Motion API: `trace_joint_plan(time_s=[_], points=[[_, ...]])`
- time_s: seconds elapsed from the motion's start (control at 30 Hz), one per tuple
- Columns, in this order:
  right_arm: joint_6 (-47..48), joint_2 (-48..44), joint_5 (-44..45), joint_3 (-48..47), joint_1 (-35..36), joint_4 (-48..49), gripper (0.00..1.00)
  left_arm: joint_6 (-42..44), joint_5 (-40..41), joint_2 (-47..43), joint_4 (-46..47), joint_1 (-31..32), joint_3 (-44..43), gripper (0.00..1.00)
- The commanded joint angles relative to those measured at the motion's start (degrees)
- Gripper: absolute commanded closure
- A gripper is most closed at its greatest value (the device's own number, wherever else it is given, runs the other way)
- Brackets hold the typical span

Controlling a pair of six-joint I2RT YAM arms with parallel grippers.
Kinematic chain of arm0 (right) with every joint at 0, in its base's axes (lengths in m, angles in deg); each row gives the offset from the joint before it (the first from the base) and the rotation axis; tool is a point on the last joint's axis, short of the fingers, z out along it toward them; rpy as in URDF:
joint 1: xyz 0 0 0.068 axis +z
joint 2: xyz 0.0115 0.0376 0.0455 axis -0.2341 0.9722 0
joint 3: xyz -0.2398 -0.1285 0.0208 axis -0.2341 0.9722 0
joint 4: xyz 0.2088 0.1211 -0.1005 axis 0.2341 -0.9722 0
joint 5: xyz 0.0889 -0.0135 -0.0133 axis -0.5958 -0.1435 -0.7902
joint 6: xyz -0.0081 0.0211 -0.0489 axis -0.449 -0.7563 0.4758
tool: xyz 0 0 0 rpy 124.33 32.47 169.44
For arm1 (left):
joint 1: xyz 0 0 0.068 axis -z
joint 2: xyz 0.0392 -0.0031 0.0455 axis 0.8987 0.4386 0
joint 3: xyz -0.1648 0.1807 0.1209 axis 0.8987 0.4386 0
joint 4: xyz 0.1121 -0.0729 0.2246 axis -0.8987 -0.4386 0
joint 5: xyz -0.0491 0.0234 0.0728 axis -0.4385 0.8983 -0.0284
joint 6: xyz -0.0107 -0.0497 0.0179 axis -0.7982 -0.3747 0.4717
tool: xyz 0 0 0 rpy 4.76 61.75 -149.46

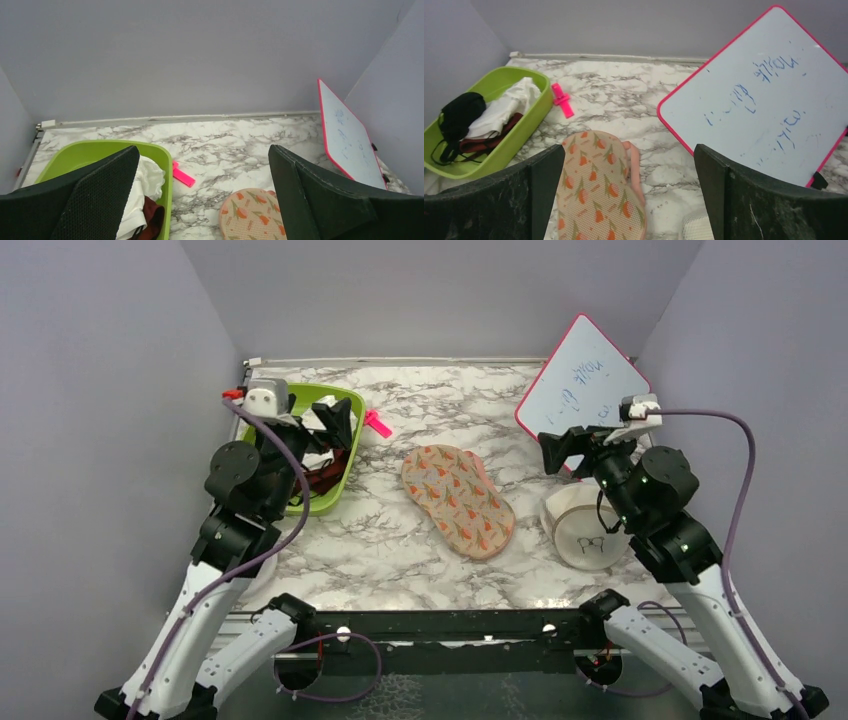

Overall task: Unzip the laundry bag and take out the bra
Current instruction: Pick up the laundry bag at the center of the board.

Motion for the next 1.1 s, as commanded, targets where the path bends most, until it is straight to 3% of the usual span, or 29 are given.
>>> trace_joint_plan(time_s=[0.0,0.33,0.43,0.57,0.83,1.07], points=[[-2.8,3.9,-0.7,1.6,-4.1,3.2,0.0,1.9,0.3,4.9,3.1,3.0,0.5,0.01],[-6.2,12.3,-3.9,5.3,-11.9,4.0,0.0,6.4,-5.4,18.1,8.5,11.9,2.3,0.01],[-6.6,12.8,-6.6,6.4,-13.3,4.6,0.0,12.8,-12.1,21.9,8.4,15.0,3.4,0.01],[-6.8,11.9,-11.3,8.4,-14.4,6.7,0.0,21.7,-15.3,26.1,8.4,21.3,6.6,0.01],[-6.5,9.1,-17.1,9.3,-15.2,7.2,0.0,43.7,-11.9,29.7,12.9,39.0,20.8,0.01],[-7.5,6.4,-20.5,9.7,-15.4,8.2,0.0,55.6,-11.8,36.7,13.1,44.2,22.3,0.12]])
